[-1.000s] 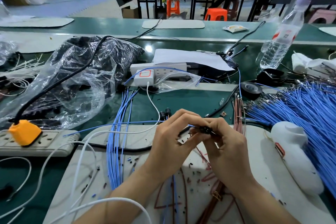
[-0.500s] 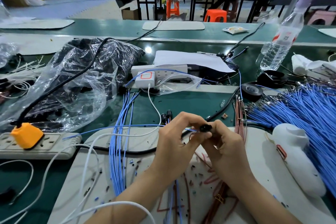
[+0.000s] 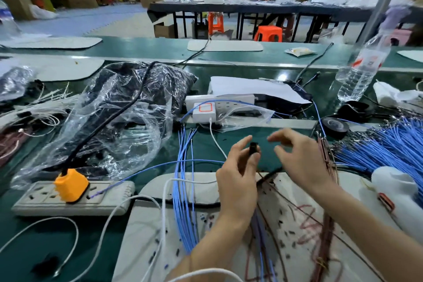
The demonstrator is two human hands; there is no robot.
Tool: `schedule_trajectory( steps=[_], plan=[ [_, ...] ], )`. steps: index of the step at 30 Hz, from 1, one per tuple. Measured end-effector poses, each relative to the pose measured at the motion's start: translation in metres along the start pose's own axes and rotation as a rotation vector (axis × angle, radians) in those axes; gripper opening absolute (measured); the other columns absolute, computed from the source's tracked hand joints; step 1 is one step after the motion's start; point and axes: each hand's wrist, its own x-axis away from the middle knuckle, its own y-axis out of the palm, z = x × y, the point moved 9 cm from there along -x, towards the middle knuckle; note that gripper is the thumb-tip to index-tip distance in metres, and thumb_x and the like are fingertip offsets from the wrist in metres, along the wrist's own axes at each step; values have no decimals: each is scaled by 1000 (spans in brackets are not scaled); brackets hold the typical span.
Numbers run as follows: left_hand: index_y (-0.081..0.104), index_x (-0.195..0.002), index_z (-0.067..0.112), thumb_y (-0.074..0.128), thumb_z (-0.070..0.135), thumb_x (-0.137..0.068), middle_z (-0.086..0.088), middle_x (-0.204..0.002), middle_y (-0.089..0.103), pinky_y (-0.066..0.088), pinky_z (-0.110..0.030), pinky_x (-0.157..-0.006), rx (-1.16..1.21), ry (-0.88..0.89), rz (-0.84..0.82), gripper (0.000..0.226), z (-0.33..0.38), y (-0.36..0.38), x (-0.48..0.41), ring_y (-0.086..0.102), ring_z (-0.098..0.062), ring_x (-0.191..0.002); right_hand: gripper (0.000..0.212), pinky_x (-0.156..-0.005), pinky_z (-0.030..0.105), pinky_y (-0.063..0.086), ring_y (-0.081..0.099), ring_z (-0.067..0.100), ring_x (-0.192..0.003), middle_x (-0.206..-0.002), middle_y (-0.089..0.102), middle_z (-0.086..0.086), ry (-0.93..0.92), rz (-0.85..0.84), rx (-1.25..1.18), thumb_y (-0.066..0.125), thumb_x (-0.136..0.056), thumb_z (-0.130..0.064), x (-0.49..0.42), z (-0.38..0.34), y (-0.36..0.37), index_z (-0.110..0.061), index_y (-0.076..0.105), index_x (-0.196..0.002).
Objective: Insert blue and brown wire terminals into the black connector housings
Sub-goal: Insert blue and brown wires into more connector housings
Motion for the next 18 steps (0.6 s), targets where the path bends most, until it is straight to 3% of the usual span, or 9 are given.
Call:
schedule_trajectory(
  steps=[2, 5, 9, 12, 14, 18],
  plan=[
    [64, -107, 33, 57, 12, -94, 7, -97, 72, 52, -33, -91, 10, 11, 35, 25, -1, -5, -2, 68, -10, -96, 27, -90, 14, 40, 63, 19, -98, -106, 70, 9, -7, -97, 72, 54, -84, 7, -31, -8, 23, -4, 70, -103],
    [64, -98, 38, 55, 14, -95, 12, -92, 71, 53, -38, -89, 31, 6, 67, 27, -1, -9, -2, 67, -12, -94, 34, -99, 30, 41, 57, 29, -115, -123, 64, 14, 38, -247, 282, 45, -90, 2, -74, -7, 65, -2, 66, -117],
    [65, -98, 34, 54, 12, -96, 9, -92, 71, 53, -43, -89, 62, -11, 83, 25, -4, -13, -4, 67, -16, -95, 28, -77, 33, 43, 58, 34, -111, -120, 62, 18, 195, -322, 568, 44, -91, -5, -105, -1, 101, -1, 61, -113],
    [66, -96, 33, 52, 10, -97, 8, -92, 71, 53, -41, -88, 95, -14, 74, 27, -4, -12, -6, 67, -16, -94, 37, -99, 43, 42, 46, 36, -127, -137, 50, 19, 241, -394, 761, 41, -95, -9, -118, 13, 120, -3, 53, -129],
    [66, -96, 30, 52, 8, -97, 7, -91, 71, 53, -40, -87, 102, -21, 67, 26, -3, -10, -6, 67, -16, -93, 41, -104, 47, 39, 38, 38, -132, -142, 43, 21, 291, -371, 814, 37, -96, -9, -126, 21, 121, -2, 49, -134],
    [66, -98, 26, 51, 5, -96, 6, -91, 72, 54, -37, -87, 112, -34, 84, 25, -4, -13, -8, 68, -14, -92, 37, -88, 39, 46, 51, 38, -120, -128, 57, 19, 265, -206, 772, 36, -93, 0, -137, 17, 118, 0, 58, -123]
  ],
)
